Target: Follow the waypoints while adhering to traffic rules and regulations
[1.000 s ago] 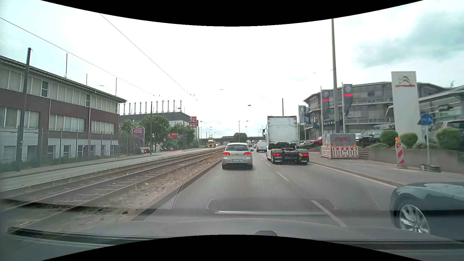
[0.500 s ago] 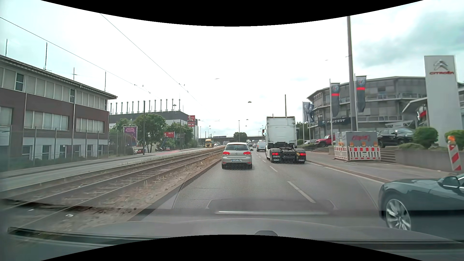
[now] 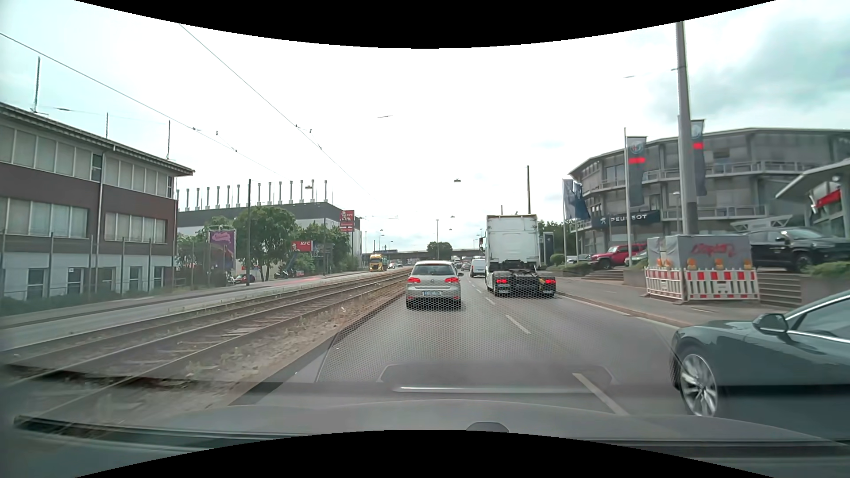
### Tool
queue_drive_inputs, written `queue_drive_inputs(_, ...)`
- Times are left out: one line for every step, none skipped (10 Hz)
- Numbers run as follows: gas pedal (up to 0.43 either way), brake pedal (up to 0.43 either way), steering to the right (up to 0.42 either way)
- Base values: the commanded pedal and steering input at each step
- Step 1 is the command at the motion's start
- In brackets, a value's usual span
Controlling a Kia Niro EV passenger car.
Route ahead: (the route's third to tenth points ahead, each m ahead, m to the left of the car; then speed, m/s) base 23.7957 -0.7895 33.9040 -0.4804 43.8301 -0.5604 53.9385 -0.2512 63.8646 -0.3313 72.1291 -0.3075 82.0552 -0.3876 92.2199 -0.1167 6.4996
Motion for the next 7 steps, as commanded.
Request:
queue_drive_inputs(0.047, 0.000, -0.004)
queue_drive_inputs(0.047, 0.000, -0.004)
queue_drive_inputs(0.047, 0.000, -0.004)
queue_drive_inputs(0.047, 0.000, -0.004)
queue_drive_inputs(0.047, 0.000, -0.004)
queue_drive_inputs(0.047, 0.000, -0.004)
queue_drive_inputs(0.047, 0.000, -0.004)
